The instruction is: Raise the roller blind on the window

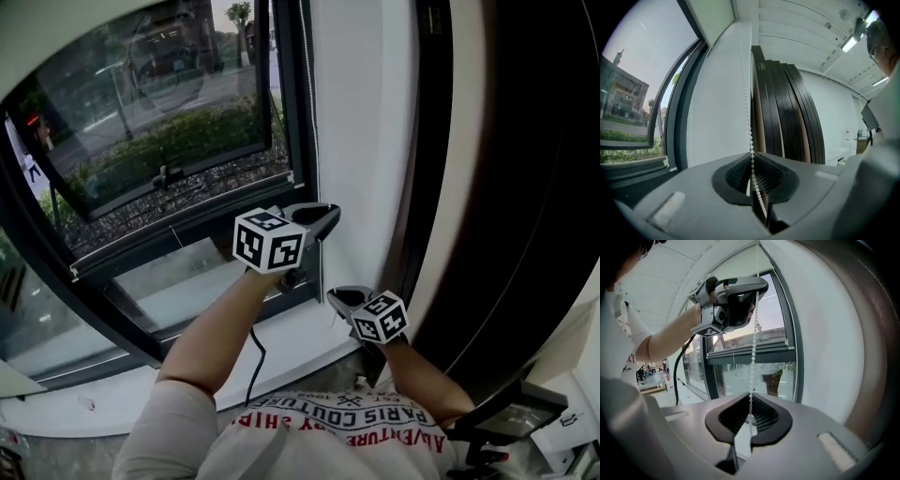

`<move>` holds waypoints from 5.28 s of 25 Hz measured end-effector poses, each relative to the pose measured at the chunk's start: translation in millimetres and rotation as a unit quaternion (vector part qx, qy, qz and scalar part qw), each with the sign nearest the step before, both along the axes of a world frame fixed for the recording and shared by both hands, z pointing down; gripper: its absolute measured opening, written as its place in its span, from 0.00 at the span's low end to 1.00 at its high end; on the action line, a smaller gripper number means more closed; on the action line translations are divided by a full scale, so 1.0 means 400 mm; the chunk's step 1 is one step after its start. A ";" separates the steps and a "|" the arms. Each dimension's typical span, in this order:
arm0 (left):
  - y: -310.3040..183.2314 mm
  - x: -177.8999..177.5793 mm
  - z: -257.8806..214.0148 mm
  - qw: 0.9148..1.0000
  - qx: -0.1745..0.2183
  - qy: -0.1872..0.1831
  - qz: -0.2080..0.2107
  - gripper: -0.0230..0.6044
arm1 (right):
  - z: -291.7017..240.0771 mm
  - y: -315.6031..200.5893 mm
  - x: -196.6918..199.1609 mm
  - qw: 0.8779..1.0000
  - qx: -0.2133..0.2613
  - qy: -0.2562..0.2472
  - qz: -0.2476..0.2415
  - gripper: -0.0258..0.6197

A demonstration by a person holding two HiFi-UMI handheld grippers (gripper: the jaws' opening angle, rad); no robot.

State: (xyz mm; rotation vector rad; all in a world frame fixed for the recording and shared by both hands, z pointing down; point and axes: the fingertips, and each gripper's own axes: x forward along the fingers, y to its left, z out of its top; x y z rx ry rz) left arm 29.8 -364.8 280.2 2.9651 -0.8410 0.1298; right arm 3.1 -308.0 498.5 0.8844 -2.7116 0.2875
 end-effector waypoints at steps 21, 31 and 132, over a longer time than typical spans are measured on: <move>0.072 -0.026 0.314 0.999 -0.043 -0.011 -0.013 0.06 | 0.323 0.070 -0.004 0.989 -0.120 0.087 -0.017 0.06; 0.104 -0.011 0.334 0.999 -0.047 -0.007 -0.001 0.05 | 0.356 0.085 -0.001 0.982 -0.156 0.100 -0.026 0.06; 0.100 -0.052 0.899 0.970 -0.126 -0.209 -0.004 0.05 | -0.103 -0.093 -0.018 0.998 0.056 -0.003 -0.001 0.06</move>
